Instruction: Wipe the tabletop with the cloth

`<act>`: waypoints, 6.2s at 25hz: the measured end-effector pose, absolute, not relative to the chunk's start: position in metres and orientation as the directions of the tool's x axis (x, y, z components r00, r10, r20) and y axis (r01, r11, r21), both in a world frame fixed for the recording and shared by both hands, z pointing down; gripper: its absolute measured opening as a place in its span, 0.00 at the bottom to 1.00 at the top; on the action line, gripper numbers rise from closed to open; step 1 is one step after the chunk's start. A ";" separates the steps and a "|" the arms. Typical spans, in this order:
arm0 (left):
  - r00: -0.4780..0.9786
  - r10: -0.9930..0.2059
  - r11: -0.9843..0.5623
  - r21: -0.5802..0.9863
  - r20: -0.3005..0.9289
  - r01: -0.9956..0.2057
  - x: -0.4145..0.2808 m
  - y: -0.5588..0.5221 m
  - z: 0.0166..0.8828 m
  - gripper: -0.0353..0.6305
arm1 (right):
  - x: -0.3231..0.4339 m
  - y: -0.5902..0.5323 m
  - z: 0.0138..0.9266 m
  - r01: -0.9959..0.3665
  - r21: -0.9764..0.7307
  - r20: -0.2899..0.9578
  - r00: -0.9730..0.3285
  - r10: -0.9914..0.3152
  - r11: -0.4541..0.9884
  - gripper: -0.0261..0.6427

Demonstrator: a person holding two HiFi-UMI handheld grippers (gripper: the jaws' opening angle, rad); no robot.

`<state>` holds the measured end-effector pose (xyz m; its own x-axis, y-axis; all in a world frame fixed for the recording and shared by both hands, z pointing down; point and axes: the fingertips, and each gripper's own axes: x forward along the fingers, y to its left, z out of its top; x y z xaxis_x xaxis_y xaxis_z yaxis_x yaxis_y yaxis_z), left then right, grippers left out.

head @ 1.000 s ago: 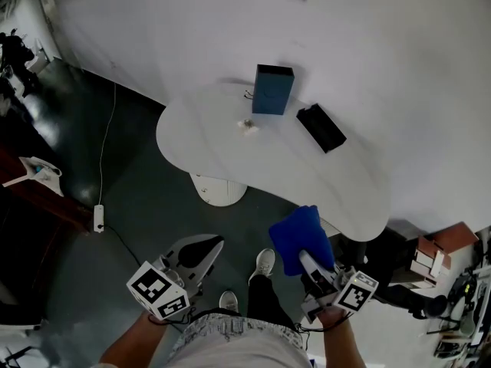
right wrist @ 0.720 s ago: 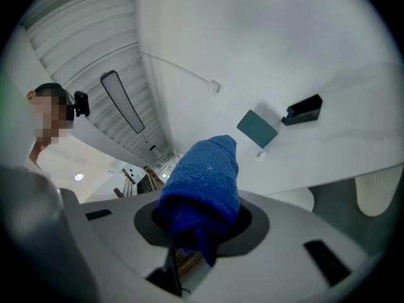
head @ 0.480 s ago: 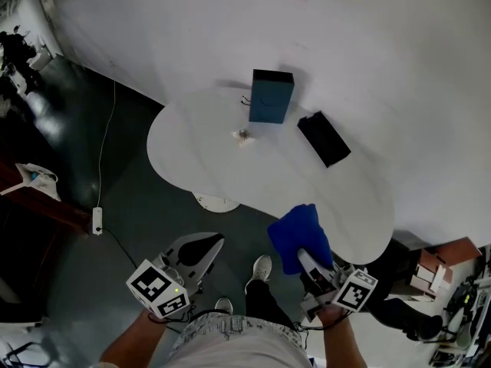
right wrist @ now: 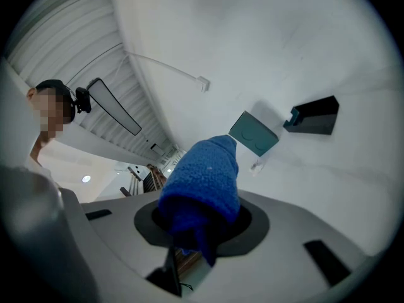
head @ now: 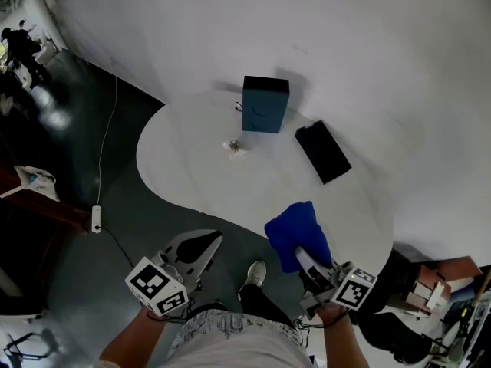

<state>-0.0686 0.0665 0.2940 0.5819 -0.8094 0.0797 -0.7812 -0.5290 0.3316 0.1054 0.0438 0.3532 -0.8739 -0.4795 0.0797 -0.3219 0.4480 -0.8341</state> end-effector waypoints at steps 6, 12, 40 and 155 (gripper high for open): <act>0.554 -0.827 -0.497 0.331 0.099 -0.802 -0.059 0.029 0.296 0.09 | 0.119 -0.001 0.354 -0.309 -0.837 0.077 -0.884 -0.461 0.451 0.21; 0.539 -0.834 -0.474 0.341 0.122 -0.811 -0.055 0.000 0.304 0.09 | 0.128 -0.039 0.360 -0.322 -0.831 0.094 -0.885 -0.456 0.454 0.21; 0.687 -0.697 -0.551 0.457 0.209 -0.698 -0.165 -0.133 0.404 0.09 | 0.018 -0.195 0.494 -0.617 -0.695 0.389 -0.755 -0.528 0.369 0.21; 0.700 -0.676 -0.547 0.480 0.231 -0.686 -0.185 -0.113 0.425 0.09 | -0.054 -0.135 0.577 -0.679 -0.681 0.625 -0.734 -0.264 0.274 0.21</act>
<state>-0.1847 -0.1135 0.4252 0.7003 -0.6755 0.2306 -0.6858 -0.5470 0.4801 -0.0535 -0.1349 0.5766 -0.7342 -0.2642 0.6254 -0.6789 0.2741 -0.6812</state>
